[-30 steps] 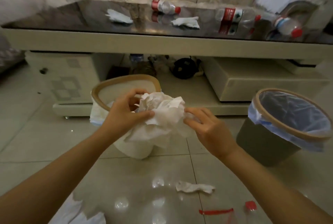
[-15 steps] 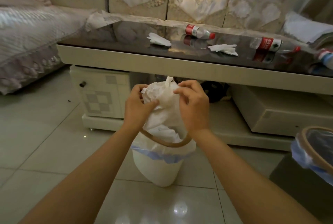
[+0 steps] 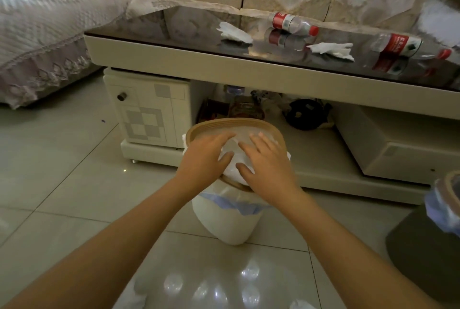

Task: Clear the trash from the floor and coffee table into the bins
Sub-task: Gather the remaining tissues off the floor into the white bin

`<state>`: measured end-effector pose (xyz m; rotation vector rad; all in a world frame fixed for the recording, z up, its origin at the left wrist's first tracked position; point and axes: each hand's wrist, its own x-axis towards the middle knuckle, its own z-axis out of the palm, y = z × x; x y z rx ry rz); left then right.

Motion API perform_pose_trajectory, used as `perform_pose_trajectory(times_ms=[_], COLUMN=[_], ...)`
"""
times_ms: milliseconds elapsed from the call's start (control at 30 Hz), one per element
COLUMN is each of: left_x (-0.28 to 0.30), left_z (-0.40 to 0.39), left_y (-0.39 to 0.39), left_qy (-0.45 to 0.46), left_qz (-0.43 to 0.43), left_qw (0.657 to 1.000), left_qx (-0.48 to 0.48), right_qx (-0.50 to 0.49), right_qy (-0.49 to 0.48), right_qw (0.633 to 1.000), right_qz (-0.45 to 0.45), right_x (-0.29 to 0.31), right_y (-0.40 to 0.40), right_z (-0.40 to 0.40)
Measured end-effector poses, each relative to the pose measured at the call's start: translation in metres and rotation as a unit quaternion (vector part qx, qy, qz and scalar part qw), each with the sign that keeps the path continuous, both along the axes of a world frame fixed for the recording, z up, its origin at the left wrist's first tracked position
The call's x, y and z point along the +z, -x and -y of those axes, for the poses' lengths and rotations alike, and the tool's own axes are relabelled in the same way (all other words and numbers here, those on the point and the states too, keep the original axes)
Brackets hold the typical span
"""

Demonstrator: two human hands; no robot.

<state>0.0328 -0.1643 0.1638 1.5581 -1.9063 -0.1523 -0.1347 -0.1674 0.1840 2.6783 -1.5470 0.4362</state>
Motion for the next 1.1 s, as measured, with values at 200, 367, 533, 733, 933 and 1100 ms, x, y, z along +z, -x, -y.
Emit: perform_pose_trajectory(times_ms=[200,367,533,733,933,1100], left_x=[-0.011,-0.039,-0.073,-0.122,-0.161,-0.181], left_z=[-0.077,-0.138,-0.19,-0.238,-0.25,-0.245], left_y=[-0.005,-0.025,-0.058,-0.096,-0.14,-0.152], left_qy=[0.006,-0.035,-0.126,-0.254,-0.368,-0.422], left_qz=[-0.005,0.046,0.074,0.043,0.19,0.26], left_qw=[0.999,0.997,0.989,0.966,0.909,0.868], left_qx=[-0.046,-0.059,-0.039,0.005,0.047,0.033], right_qx=[0.035,0.081,0.107,0.172,0.189,0.227], right_qy=[0.068,0.045,-0.041,-0.104,-0.169,-0.237], right_qw=[0.994,0.994,0.993,0.979,0.965,0.933], right_qz=[0.077,0.058,0.025,-0.033,-0.072,-0.15], right_x=[-0.012,-0.046,-0.08,-0.119,-0.157,-0.189], right_y=[0.021,0.011,-0.01,-0.043,-0.063,-0.082], right_z=[-0.069,-0.129,-0.169,-0.203,-0.225,-0.235])
